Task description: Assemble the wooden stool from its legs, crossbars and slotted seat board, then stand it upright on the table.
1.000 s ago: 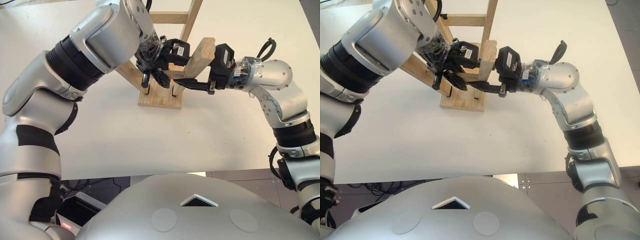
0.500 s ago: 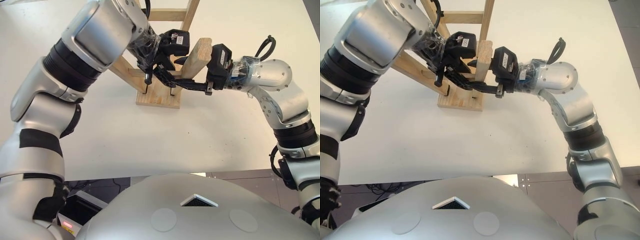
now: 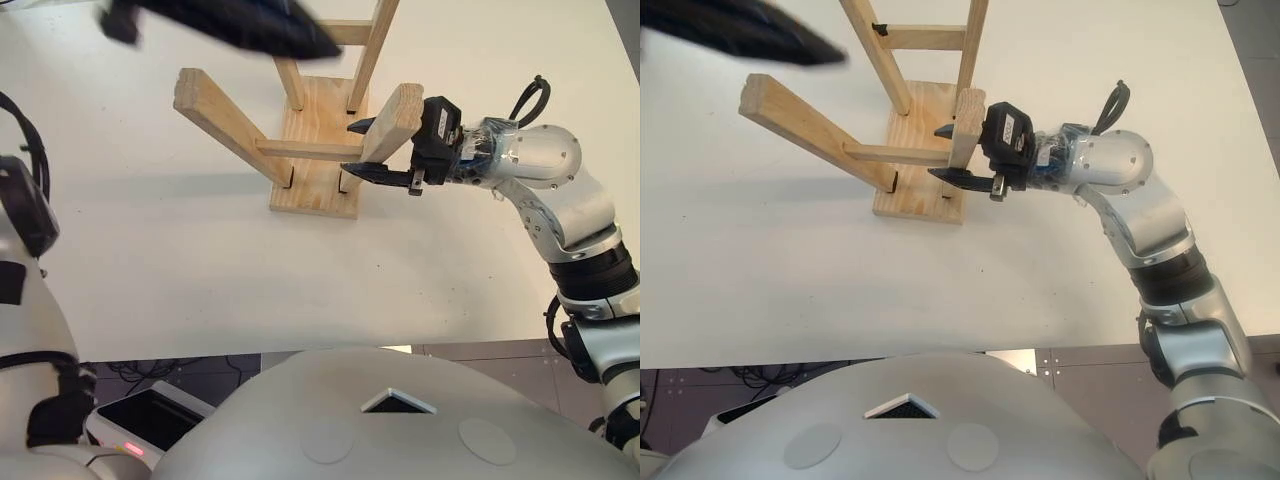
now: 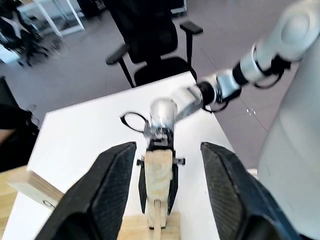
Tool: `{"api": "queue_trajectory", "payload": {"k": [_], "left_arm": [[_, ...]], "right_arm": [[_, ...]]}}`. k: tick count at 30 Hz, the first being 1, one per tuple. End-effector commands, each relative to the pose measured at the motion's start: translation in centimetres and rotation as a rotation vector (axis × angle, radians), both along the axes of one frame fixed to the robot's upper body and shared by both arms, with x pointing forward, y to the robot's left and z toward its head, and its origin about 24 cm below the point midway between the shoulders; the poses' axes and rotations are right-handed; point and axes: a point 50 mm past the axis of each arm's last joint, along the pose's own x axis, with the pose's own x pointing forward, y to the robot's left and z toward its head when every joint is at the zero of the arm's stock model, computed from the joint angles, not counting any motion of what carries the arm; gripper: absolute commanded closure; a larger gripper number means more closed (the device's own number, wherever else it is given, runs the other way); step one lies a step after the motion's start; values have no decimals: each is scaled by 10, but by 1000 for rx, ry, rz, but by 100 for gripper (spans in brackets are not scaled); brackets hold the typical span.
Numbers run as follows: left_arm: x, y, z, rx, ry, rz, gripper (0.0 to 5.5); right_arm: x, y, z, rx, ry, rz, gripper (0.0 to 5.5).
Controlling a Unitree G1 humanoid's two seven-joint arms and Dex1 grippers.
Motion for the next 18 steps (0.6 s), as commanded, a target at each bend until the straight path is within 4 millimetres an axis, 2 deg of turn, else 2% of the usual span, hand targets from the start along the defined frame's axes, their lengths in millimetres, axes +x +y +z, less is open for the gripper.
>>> {"api": "queue_trajectory", "payload": {"k": [1,2,3,4,6,8,10,11,14,15,18], "left_arm": [[35,50,9,-350,120,352,314],[46,64,4,-443,159,437,314],[64,83,-13,-520,197,568,314],[77,97,-34,-547,228,680,314],[93,113,-88,-499,284,840,314],[102,115,-163,-378,369,961,314],[97,105,-225,-246,436,993,314],[91,98,-248,-173,449,991,314],[76,88,-292,3,432,1002,314],[72,87,-304,68,390,1004,314],[66,83,-319,128,345,985,314]], "right_arm": [[-7,-43,-50,-163,270,-205,346],[-4,-40,-36,-86,269,-192,346],[-1,-38,-18,8,236,-178,346],[2,-37,-5,77,219,-183,309],[4,-39,13,151,186,-176,272],[2,-41,19,159,175,-170,239],[-3,-45,18,133,180,-161,215],[-6,-48,17,97,182,-146,194],[-14,-71,14,-47,211,-110,194],[-16,-82,6,-140,237,-114,194],[-19,-104,-18,-333,266,-127,194]]}}
